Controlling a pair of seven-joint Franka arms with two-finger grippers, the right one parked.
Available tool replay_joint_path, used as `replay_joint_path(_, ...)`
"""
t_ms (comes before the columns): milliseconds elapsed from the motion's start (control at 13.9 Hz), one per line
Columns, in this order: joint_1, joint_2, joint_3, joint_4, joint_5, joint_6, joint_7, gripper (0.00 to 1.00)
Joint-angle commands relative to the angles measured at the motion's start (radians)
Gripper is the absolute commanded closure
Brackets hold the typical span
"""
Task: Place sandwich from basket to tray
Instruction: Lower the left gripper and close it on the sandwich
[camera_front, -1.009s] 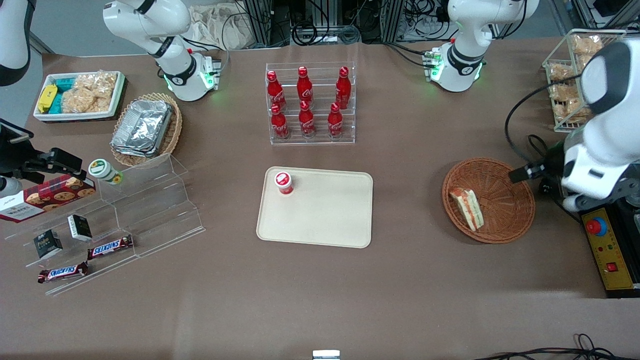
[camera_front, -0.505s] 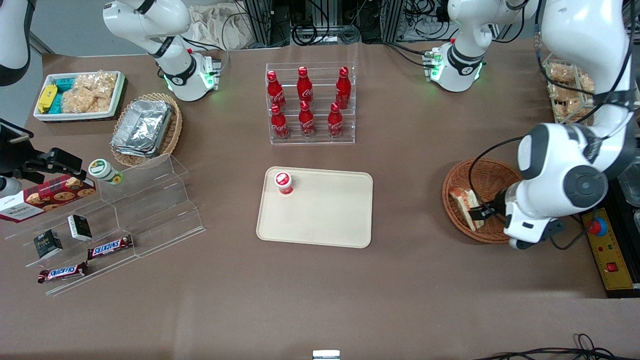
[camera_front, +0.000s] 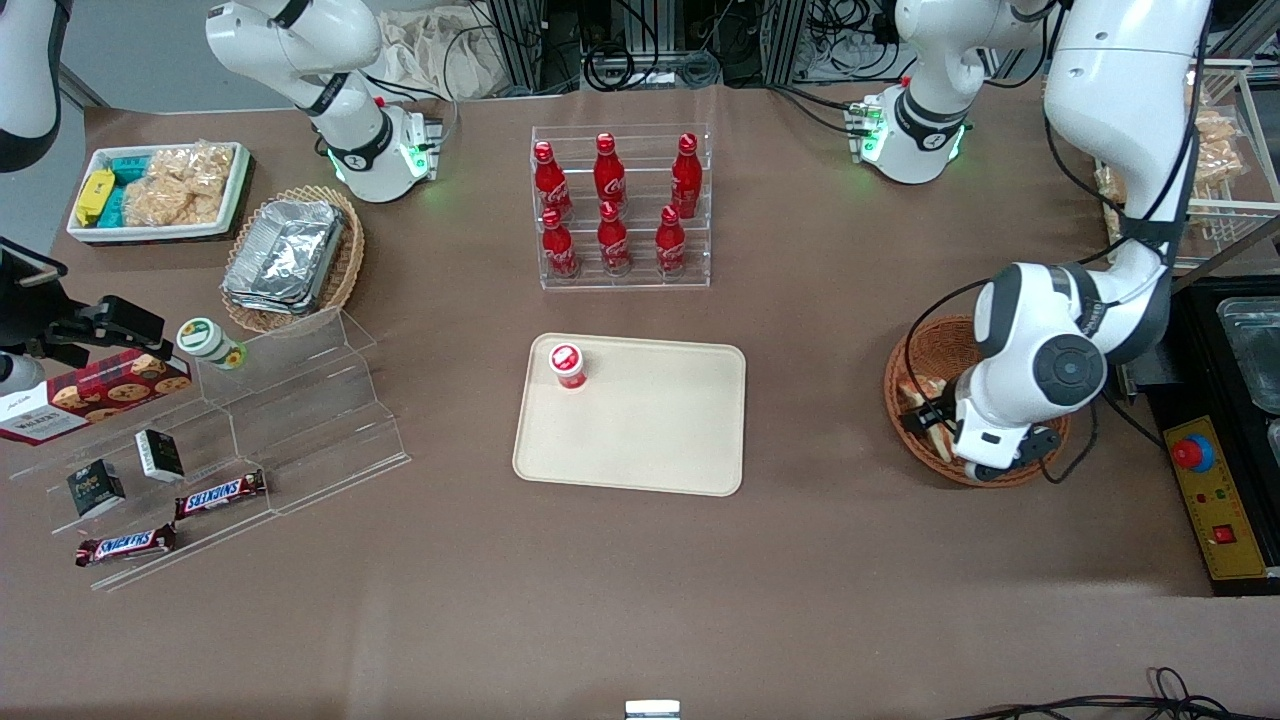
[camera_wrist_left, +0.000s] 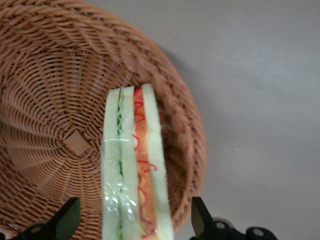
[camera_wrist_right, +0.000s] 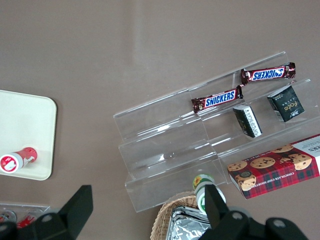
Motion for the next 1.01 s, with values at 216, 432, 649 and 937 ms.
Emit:
replay_joint_path(216,-0.012,-0.004,0.005,-0.039,0.085,0.012,-0.021,0.43)
replay_joint_path(432,-0.012,-0.014,0.005,-0.004,0.083,-0.020,-0.021,0.78)
replay_joint_path(649,-0.014,-0.069,0.002,0.079,0.083,-0.144,-0.004,0.78)
replay_joint_path(937,-0.018,-0.165,-0.044,0.237,0.078,-0.359,0.019,0.78)
